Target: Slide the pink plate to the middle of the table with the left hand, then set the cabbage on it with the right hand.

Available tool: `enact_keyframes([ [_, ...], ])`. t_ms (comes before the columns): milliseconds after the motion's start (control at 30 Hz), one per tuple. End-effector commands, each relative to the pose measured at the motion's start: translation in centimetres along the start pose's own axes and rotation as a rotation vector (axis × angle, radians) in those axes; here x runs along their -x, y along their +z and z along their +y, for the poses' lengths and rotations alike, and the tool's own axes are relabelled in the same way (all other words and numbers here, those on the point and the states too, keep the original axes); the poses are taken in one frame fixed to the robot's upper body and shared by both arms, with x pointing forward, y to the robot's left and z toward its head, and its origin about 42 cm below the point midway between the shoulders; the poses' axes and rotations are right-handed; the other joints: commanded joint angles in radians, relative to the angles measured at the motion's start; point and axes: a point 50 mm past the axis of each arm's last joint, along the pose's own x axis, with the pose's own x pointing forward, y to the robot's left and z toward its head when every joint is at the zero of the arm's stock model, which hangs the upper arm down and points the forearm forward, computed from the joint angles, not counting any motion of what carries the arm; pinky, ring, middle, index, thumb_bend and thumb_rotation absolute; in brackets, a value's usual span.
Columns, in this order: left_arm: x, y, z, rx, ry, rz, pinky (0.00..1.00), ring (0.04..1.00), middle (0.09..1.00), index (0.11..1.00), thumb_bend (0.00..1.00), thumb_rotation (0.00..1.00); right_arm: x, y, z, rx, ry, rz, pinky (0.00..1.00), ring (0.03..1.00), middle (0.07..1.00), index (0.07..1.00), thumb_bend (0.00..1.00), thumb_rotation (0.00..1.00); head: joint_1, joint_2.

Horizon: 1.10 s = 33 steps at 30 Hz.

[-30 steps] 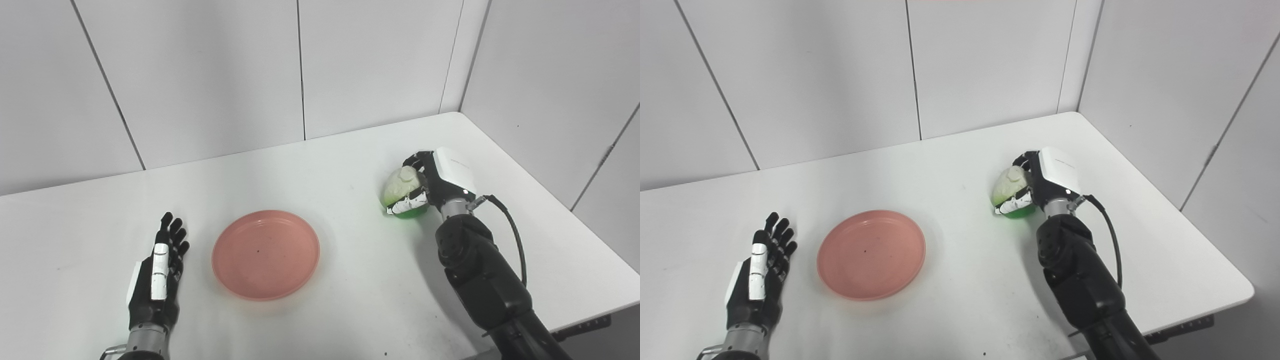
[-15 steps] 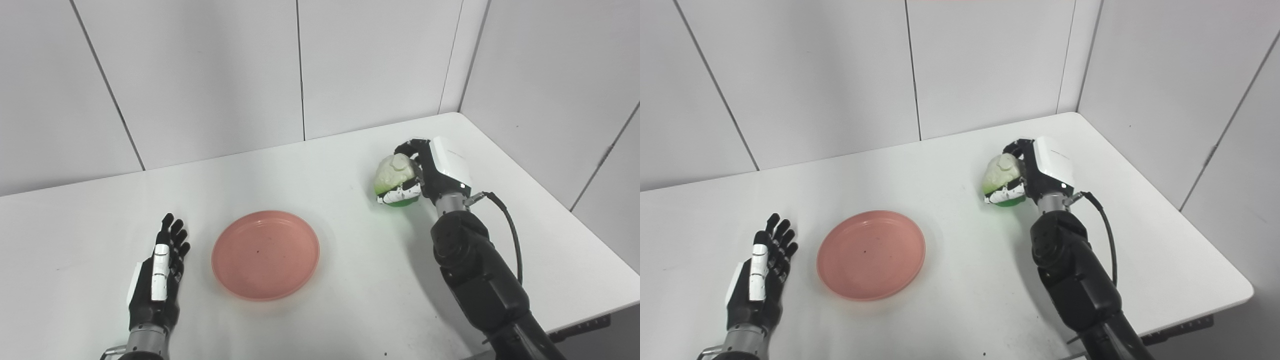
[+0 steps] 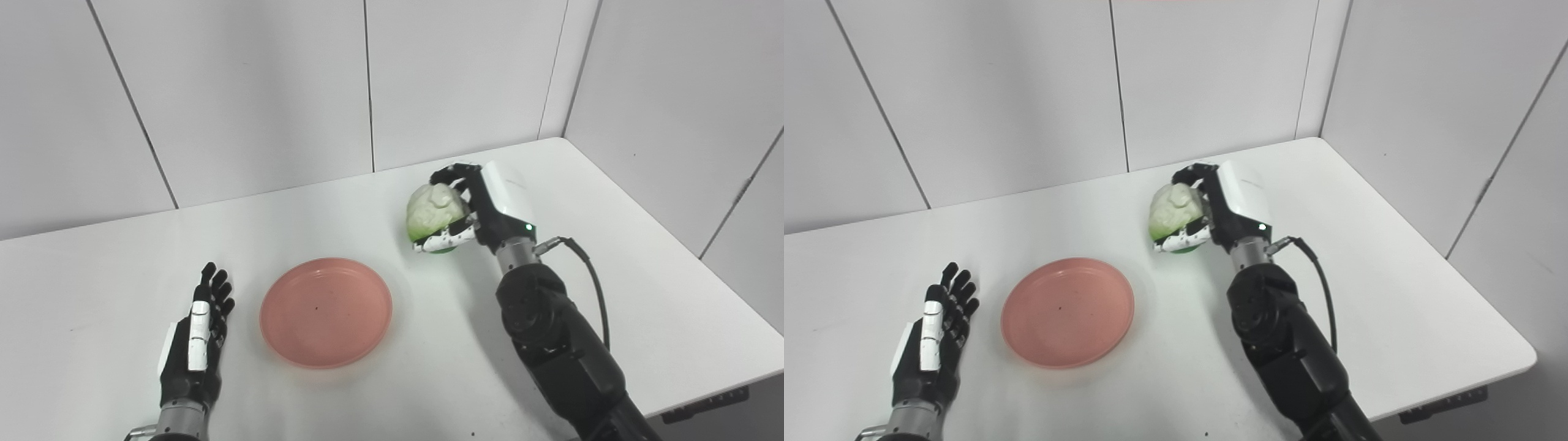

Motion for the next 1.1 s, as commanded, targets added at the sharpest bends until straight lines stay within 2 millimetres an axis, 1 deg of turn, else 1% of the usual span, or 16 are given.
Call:
enact_keyframes([
  [0, 0.7, -0.7, -1.1, 0.01, 0.008, 0.037, 1.0, 1.0, 1.0, 1.0, 0.74, 0.99, -0.3, 2.2, -0.8, -0.026, -0.035, -0.126, 0.29, 0.37, 0.465, 0.534, 0.51, 0.0, 0.023, 0.0],
  [33, 0.8, -0.7, -1.3, 0.011, 0.01, 0.039, 1.0, 1.0, 1.0, 1.0, 0.73, 0.99, -0.2, 2.3, -0.6, -0.028, -0.03, -0.135, 0.29, 0.373, 0.47, 0.534, 0.51, 0.0, 0.023, 0.0],
  [67, 0.8, -0.5, -1.7, 0.007, 0.01, 0.05, 1.0, 1.0, 1.0, 1.0, 0.73, 0.99, 0.1, 2.6, -0.2, -0.033, -0.018, -0.152, 0.3, 0.374, 0.472, 0.534, 0.51, 0.0, 0.063, 0.002],
  [100, 0.9, -0.4, -2.0, 0.004, 0.01, 0.058, 1.0, 1.0, 1.0, 1.0, 0.73, 1.0, 0.3, 2.7, 0.0, -0.037, -0.01, -0.163, 0.31, 0.38, 0.475, 0.532, 0.51, 0.0, 0.068, 0.002],
  [133, 1.0, -0.3, -2.4, -0.001, 0.008, 0.062, 1.0, 1.0, 1.0, 1.0, 0.73, 1.0, 0.6, 2.8, 0.4, -0.04, 0.0, -0.184, 0.31, 0.382, 0.477, 0.531, 0.51, 0.0, 0.099, 0.003],
  [167, 1.0, -0.3, -2.7, -0.003, 0.007, 0.064, 1.0, 1.0, 1.0, 1.0, 0.72, 1.0, 0.7, 2.9, 0.7, -0.042, 0.006, -0.2, 0.31, 0.384, 0.479, 0.529, 0.51, 0.0, 0.099, 0.003],
  [200, 1.0, -0.3, -3.0, -0.006, 0.007, 0.062, 1.0, 1.0, 1.0, 1.0, 0.72, 1.0, 1.0, 3.0, 1.0, -0.045, 0.018, -0.22, 0.31, 0.385, 0.479, 0.529, 0.51, 0.0, 0.126, 0.003],
  [233, 1.0, -0.2, -3.2, -0.007, 0.007, 0.06, 1.0, 1.0, 1.0, 1.0, 0.72, 1.0, 1.1, 3.0, 1.2, -0.047, 0.026, -0.234, 0.32, 0.391, 0.481, 0.527, 0.51, 0.0, 0.13, 0.003],
  [267, 1.0, -0.3, -3.5, -0.008, 0.016, 0.057, 1.0, 1.0, 1.0, 1.0, 0.72, 1.0, 1.3, 3.0, 1.5, -0.055, 0.036, -0.248, 0.33, 0.394, 0.482, 0.527, 0.51, 0.0, 0.152, 0.003],
  [300, 1.0, -0.3, -3.7, -0.008, 0.022, 0.055, 1.0, 1.0, 1.0, 1.0, 0.71, 1.0, 1.4, 2.9, 1.7, -0.061, 0.042, -0.258, 0.33, 0.395, 0.48, 0.53, 0.51, 0.0, 0.152, 0.003],
  [367, 0.9, -0.4, -4.3, -0.009, 0.034, 0.051, 1.0, 1.0, 1.0, 1.0, 0.69, 1.0, 1.7, 2.9, 2.0, -0.081, 0.06, -0.27, 0.32, 0.389, 0.478, 0.533, 0.51, 0.0, 0.188, 0.007],
  [500, 0.9, -0.5, -5.1, -0.029, 0.034, 0.049, 1.0, 1.0, 1.0, 1.0, 0.69, 1.0, 2.2, 3.0, 2.5, -0.096, 0.087, -0.29, 0.3, 0.379, 0.473, 0.537, 0.51, 0.0, 0.21, 0.007],
  [700, 0.8, -0.4, -5.8, -0.035, 0.031, 0.057, 1.0, 1.0, 1.0, 1.0, 0.68, 1.0, 2.6, 3.1, 3.2, -0.103, 0.122, -0.302, 0.36, 0.41, 0.482, 0.521, 0.52, 0.0, 0.227, 0.006],
  [867, 0.6, -0.4, -6.4, -0.029, 0.028, 0.061, 1.0, 1.0, 1.0, 1.0, 0.65, 1.0, 2.7, 3.1, 4.0, -0.066, 0.157, -0.282, 0.32, 0.393, 0.481, 0.527, 0.51, 0.0, 0.237, 0.006],
  [967, 0.6, -0.5, -6.7, -0.034, 0.022, 0.065, 1.0, 1.0, 1.0, 1.0, 0.67, 1.0, 2.7, 3.1, 4.2, -0.037, 0.17, -0.281, 0.27, 0.377, 0.486, 0.526, 0.51, 0.0, 0.238, 0.006],
  [1067, 0.5, -0.6, -6.8, -0.039, 0.023, 0.057, 1.0, 1.0, 1.0, 1.0, 0.68, 1.0, 2.6, 2.9, 4.5, -0.044, 0.192, -0.292, 0.27, 0.379, 0.491, 0.524, 0.51, 0.0, 0.235, 0.007],
])
